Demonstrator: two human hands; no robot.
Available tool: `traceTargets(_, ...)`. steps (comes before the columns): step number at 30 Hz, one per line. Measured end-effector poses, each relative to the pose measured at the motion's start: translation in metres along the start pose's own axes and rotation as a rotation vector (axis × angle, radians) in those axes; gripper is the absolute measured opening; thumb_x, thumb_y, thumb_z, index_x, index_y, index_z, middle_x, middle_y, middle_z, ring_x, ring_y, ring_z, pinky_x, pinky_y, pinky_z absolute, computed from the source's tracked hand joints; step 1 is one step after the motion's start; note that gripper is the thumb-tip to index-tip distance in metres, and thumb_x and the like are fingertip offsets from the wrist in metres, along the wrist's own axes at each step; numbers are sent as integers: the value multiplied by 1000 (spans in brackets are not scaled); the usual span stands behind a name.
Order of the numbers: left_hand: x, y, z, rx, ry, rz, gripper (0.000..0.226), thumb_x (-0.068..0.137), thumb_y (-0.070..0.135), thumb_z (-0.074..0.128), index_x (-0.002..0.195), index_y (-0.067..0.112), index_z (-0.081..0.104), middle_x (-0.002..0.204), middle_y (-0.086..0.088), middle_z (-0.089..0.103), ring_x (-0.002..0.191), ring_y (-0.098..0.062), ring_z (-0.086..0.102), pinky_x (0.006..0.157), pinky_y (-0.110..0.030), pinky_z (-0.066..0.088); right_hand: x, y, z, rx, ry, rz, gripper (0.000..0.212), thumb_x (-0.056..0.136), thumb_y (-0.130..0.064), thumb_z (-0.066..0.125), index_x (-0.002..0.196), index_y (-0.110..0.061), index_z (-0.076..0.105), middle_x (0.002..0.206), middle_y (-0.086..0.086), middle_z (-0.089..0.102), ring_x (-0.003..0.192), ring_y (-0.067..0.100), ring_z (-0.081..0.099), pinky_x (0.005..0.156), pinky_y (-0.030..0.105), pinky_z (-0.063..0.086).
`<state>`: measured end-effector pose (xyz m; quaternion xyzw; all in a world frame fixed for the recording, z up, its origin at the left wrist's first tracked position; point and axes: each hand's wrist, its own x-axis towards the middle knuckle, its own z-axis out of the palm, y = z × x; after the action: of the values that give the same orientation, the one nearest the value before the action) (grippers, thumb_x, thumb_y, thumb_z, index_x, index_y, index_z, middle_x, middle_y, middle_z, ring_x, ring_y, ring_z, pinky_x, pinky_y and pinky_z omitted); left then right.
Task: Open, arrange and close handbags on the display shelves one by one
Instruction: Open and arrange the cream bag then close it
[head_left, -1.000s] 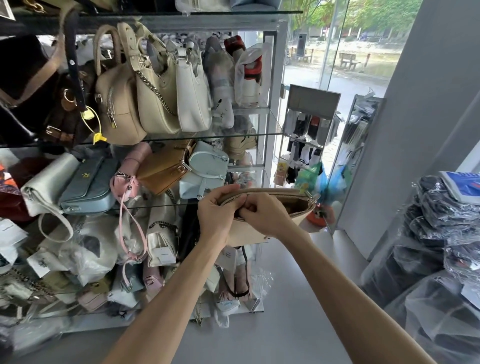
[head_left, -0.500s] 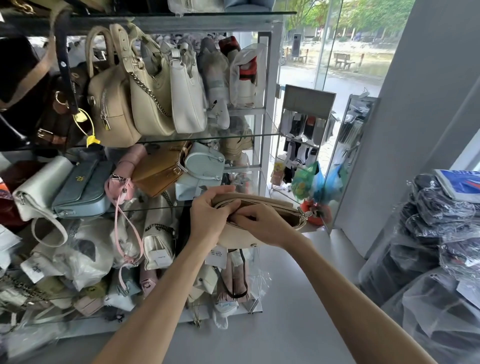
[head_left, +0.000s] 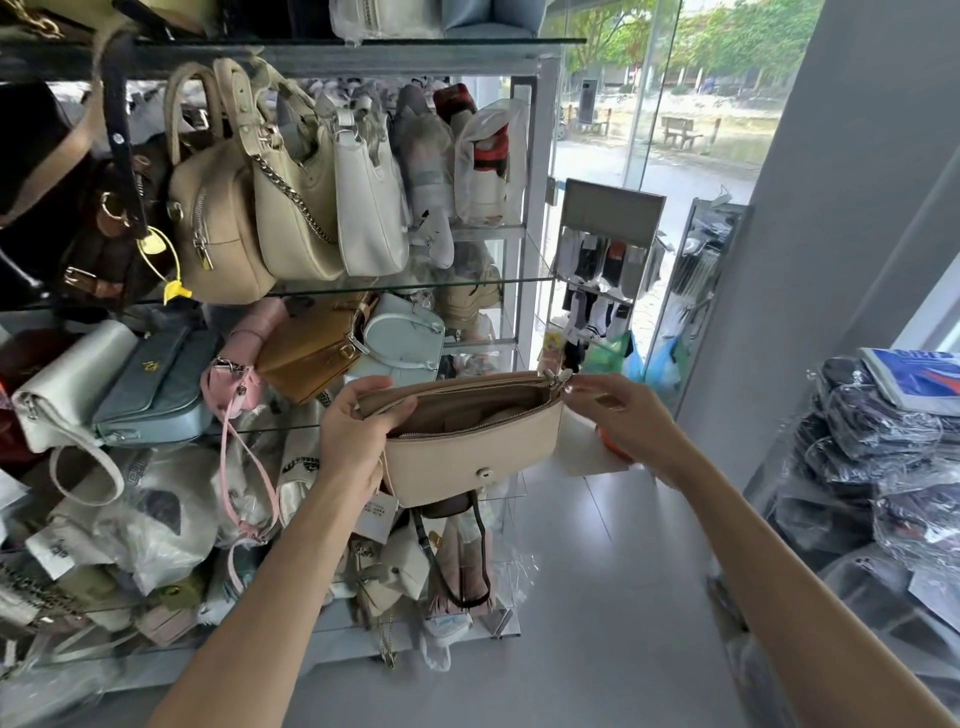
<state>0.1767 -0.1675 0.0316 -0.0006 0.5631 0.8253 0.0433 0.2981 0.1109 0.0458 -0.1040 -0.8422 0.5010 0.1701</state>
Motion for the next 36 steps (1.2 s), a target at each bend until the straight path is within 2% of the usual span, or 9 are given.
traceTargets(4,0,0,1,-51,-20,-43,34,80,-12,76,90,19,66,94,-9,68,78,-22,69,55,-28,58,-1,5,12,98,-123,25,62,77,-46,84,128,-49,49,132,-15,60,119,7,61,98,31,52)
traceTargets(8,-2,0,3,-18,-87,-53,35,79,-11,76,89,20,64,90,-5,67,77,-20,69,55,-27,58,4,9,20,102,-194,2,60,89,-35,79,136,-44,43,131,-16,62,124,2,57,104,26,44)
traceTargets(11,-3,0,5,-13,-103,-75,33,81,-10,75,91,19,64,97,-9,69,80,-23,69,58,-31,60,6,11,23,184,-142,-24,26,99,-30,67,116,-12,60,111,-3,65,101,6,62,95,26,47)
traceTargets(13,-1,-4,9,88,-104,-87,30,83,-6,77,96,18,64,108,-16,69,83,-26,69,63,-33,59,3,9,26,260,-38,-35,29,101,-31,63,98,-3,57,89,2,53,80,7,51,76,27,41)
traceTargets(19,4,6,-2,1009,-352,-161,28,95,58,63,108,33,65,107,2,69,88,-22,71,69,-32,55,-1,-4,25,286,86,-76,31,102,-30,64,78,-13,52,65,-15,46,61,2,43,58,18,35)
traceTargets(22,10,19,-7,1505,-369,70,49,95,73,44,115,33,65,88,3,75,67,-14,67,58,-27,45,0,-9,23,224,44,-107,26,99,-22,68,76,-23,57,61,-22,52,59,-3,47,57,11,39)
traceTargets(28,-15,23,58,1039,-701,376,34,107,39,52,138,32,63,128,17,67,110,-5,66,99,-18,51,1,-2,33,172,-8,-97,8,96,-24,73,92,-28,67,74,-24,62,72,-4,55,66,11,43)
traceTargets(30,-20,12,81,1005,-742,417,36,106,32,55,140,22,63,131,11,67,113,3,58,91,2,37,-2,-4,38,169,-24,-107,7,96,-25,73,98,-30,68,81,-25,66,77,-5,58,69,11,43)
traceTargets(36,-18,-5,96,856,-550,627,17,94,13,73,109,9,77,98,-1,78,84,5,64,78,-7,42,-8,-6,37,87,-1,-129,20,96,-32,72,115,-30,68,106,-12,72,103,6,64,87,24,48)
